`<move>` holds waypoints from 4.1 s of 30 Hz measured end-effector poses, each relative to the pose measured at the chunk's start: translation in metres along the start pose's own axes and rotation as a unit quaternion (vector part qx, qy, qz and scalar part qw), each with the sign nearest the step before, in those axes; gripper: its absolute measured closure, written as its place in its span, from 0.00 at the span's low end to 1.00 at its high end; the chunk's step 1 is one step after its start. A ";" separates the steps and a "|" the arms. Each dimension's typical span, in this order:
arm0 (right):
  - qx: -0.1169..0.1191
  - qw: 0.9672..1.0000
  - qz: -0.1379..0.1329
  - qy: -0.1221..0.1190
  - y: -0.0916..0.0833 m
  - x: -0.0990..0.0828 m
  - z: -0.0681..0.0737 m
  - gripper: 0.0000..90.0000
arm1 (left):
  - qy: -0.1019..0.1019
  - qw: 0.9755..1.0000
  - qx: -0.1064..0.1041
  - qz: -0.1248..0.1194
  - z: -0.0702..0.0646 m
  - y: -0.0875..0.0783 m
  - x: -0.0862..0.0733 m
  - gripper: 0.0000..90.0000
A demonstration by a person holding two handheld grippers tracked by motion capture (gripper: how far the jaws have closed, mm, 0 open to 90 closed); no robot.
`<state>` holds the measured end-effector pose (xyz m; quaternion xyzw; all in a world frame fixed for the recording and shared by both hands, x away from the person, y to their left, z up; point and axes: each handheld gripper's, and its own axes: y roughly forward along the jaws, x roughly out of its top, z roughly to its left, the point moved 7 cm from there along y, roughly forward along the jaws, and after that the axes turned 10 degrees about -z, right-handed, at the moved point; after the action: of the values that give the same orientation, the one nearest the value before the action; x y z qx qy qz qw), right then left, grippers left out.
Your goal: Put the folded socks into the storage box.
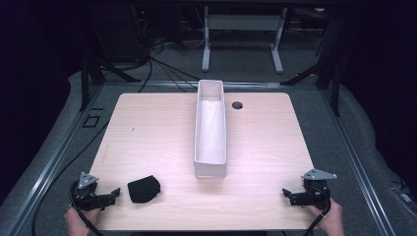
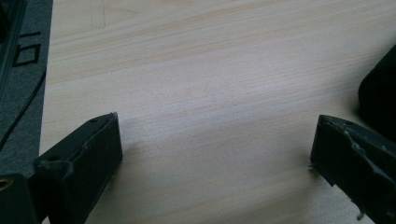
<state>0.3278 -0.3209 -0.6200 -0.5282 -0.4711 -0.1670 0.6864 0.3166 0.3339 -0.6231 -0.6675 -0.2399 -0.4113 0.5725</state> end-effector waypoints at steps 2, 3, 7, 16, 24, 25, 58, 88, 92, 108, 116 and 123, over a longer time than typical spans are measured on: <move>-0.015 1.000 -0.001 0.015 0.000 0.000 -0.004 0.00 | -0.001 1.000 0.000 0.000 0.000 0.000 0.000 0.02; -0.015 1.000 -0.001 0.015 0.000 0.000 -0.004 0.00 | 0.000 1.000 0.000 0.001 0.000 0.000 0.000 0.02; -0.025 0.999 0.002 0.021 0.000 0.000 -0.006 0.00 | 0.007 1.000 -0.010 0.002 -0.002 0.000 0.000 0.00; -0.026 0.999 0.002 0.023 0.000 0.000 -0.006 0.00 | 0.019 0.999 -0.031 0.011 -0.002 0.000 0.001 0.00; -0.028 0.999 0.001 0.023 0.000 0.000 -0.006 0.01 | 0.053 0.997 -0.047 0.022 -0.001 -0.016 0.019 0.00; -0.029 0.999 0.000 0.024 0.000 0.000 -0.006 0.01 | 0.068 0.995 -0.066 0.023 -0.003 -0.021 0.027 0.00; -0.034 0.999 -0.011 0.025 -0.001 0.001 -0.007 0.08 | 0.300 0.915 -0.236 0.132 -0.112 -0.017 0.082 0.00; -0.038 0.999 -0.015 0.030 -0.002 0.002 -0.008 0.12 | 0.358 0.876 -0.230 0.229 -0.124 0.011 0.049 0.50; -0.038 0.999 -0.015 0.030 -0.002 0.002 -0.008 0.12 | 0.365 0.867 -0.232 0.249 -0.124 0.013 0.051 0.53; -0.041 0.999 -0.016 0.031 -0.002 0.002 -0.009 0.12 | 0.363 0.861 -0.230 0.271 -0.123 0.018 0.056 0.68; -0.042 0.999 -0.016 0.032 -0.001 0.002 -0.009 0.12 | 0.360 0.862 -0.232 0.274 -0.123 0.018 0.057 0.71; -0.039 0.999 -0.015 0.031 -0.001 0.002 -0.009 0.12 | 0.371 0.857 -0.232 0.271 -0.123 0.017 0.058 0.71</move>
<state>0.3317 -0.3285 -0.6176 -0.5420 -0.4510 -0.2116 0.6768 0.3283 0.2033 -0.5839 -0.6180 0.2830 -0.5006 0.5361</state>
